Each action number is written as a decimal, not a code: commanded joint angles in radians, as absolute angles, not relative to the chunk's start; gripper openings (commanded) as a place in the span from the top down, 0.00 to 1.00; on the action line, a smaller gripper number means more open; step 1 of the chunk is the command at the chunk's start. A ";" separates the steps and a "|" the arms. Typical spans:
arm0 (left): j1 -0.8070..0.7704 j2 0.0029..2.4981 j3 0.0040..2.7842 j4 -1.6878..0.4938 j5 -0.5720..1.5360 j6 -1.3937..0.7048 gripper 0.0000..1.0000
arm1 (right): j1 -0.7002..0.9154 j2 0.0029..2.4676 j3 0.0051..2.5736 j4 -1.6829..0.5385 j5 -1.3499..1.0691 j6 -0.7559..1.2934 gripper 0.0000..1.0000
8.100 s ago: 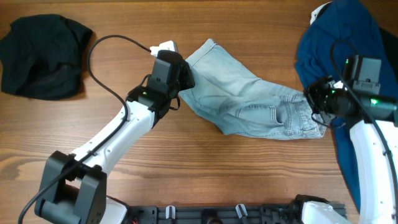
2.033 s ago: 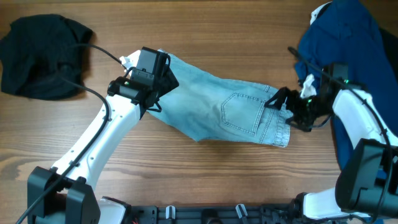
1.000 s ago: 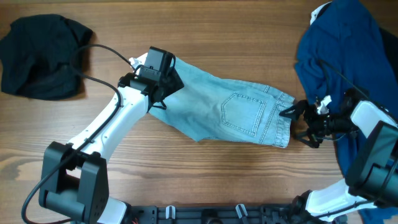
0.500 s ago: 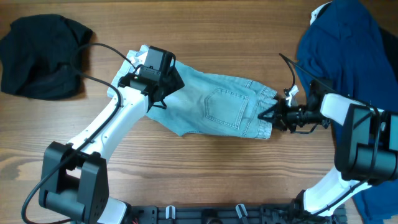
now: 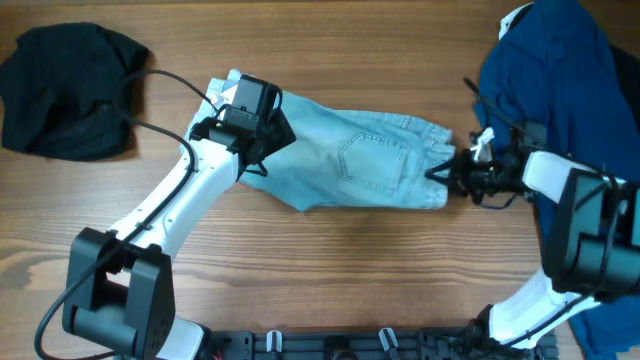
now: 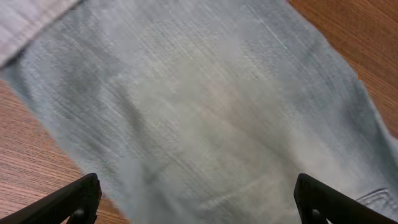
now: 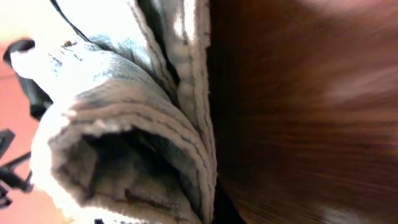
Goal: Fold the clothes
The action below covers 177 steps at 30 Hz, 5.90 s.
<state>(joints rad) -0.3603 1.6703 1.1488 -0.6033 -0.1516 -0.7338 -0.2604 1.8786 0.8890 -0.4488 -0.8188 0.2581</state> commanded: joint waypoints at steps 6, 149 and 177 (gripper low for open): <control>-0.362 1.678 1.147 -0.605 -0.138 -0.710 0.00 | -0.363 1.554 1.080 -0.654 -0.628 0.189 0.96; -0.508 1.790 1.147 -0.379 0.044 -0.658 0.00 | -0.079 1.742 1.734 -1.101 -0.651 0.059 0.00; -0.422 1.855 1.147 -0.382 0.076 -0.897 0.08 | -0.109 1.722 1.734 -1.158 -0.651 0.044 0.00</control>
<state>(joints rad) -0.4339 1.8355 1.1488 -0.3542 0.1017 -0.8295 -0.0975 1.7500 1.7203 -1.1561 -0.6533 0.0673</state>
